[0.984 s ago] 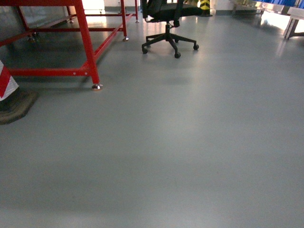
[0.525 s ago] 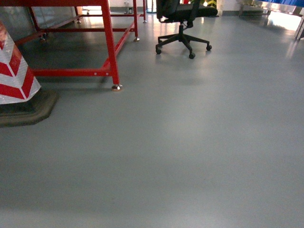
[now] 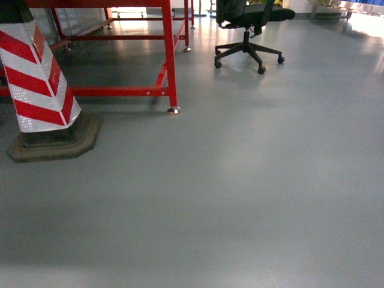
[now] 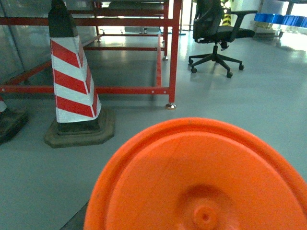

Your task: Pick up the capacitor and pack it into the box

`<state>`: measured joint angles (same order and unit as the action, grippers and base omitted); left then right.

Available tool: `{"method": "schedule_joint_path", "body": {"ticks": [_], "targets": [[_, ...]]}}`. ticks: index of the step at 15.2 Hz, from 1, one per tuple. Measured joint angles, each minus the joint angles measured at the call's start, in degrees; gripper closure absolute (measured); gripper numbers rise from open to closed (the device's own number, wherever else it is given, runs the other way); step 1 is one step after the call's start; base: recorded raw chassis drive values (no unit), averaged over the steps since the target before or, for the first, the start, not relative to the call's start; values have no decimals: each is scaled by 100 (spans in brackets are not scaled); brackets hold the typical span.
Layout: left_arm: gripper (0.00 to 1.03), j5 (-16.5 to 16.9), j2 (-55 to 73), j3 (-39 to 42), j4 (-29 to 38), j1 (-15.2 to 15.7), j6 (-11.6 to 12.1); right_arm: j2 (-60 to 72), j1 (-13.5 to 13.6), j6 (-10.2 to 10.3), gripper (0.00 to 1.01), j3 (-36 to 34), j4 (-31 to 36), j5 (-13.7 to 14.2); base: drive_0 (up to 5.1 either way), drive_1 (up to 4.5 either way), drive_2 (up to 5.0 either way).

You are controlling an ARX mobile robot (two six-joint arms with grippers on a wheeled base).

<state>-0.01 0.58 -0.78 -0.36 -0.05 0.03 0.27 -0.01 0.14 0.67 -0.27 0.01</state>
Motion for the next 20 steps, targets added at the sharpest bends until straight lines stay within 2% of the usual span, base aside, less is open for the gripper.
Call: {"method": "schedule_joint_path", "body": {"ticks": [20], "targets": [[60, 0, 0, 0, 2, 0, 0, 0, 0, 0, 3, 0, 11, -2, -505, 241, 241]]}}
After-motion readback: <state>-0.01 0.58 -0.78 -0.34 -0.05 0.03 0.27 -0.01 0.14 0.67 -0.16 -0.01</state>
